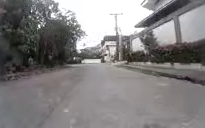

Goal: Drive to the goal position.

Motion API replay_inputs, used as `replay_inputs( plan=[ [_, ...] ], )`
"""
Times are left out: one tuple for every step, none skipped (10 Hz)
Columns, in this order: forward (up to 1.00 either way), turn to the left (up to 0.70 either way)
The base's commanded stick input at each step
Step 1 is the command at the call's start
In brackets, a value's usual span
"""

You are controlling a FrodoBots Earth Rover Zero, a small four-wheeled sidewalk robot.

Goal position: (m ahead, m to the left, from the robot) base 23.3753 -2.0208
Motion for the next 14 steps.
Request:
replay_inputs(
  plan=[
    [1.0,-0.17],
    [1.0,-0.17],
    [1.0,-0.17],
    [1.0,-0.17],
    [1.0,-0.17],
    [1.0,-0.17],
    [1.0,-0.17],
    [1.0,-0.17],
    [1.0,-0.17],
    [1.0,-0.17],
    [1.0,-0.17],
    [1.0,-0.17],
    [1.0,-0.17],
    [1.0,-0.17]
  ],
)
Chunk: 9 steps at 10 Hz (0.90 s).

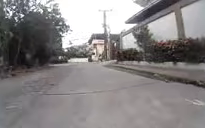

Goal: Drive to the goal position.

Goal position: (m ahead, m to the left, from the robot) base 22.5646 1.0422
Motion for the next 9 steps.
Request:
replay_inputs(
  plan=[
    [1.0,-0.17],
    [1.0,-0.17],
    [1.0,-0.05],
    [1.0,0.12],
    [1.0,0.17],
    [1.0,0.22],
    [1.0,0.23],
    [1.0,0.23],
    [1.0,0.23]
  ],
)
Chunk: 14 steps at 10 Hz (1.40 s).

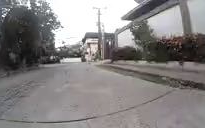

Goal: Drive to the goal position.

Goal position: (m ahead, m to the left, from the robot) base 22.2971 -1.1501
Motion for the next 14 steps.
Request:
replay_inputs(
  plan=[
    [1.0,0.23],
    [1.0,0.23],
    [1.0,0.23],
    [1.0,0.23],
    [1.0,0.23],
    [1.0,0.23],
    [1.0,0.09],
    [1.0,-0.17],
    [1.0,-0.17],
    [1.0,-0.17],
    [1.0,-0.17],
    [1.0,-0.17],
    [1.0,-0.17],
    [1.0,-0.17]
  ],
)
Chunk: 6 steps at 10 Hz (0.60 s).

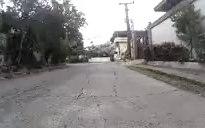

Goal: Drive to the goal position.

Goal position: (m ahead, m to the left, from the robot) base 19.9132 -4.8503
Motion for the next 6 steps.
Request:
replay_inputs(
  plan=[
    [1.0,-0.17],
    [1.0,-0.17],
    [1.0,-0.17],
    [1.0,-0.17],
    [1.0,-0.17],
    [1.0,-0.17]
  ],
)
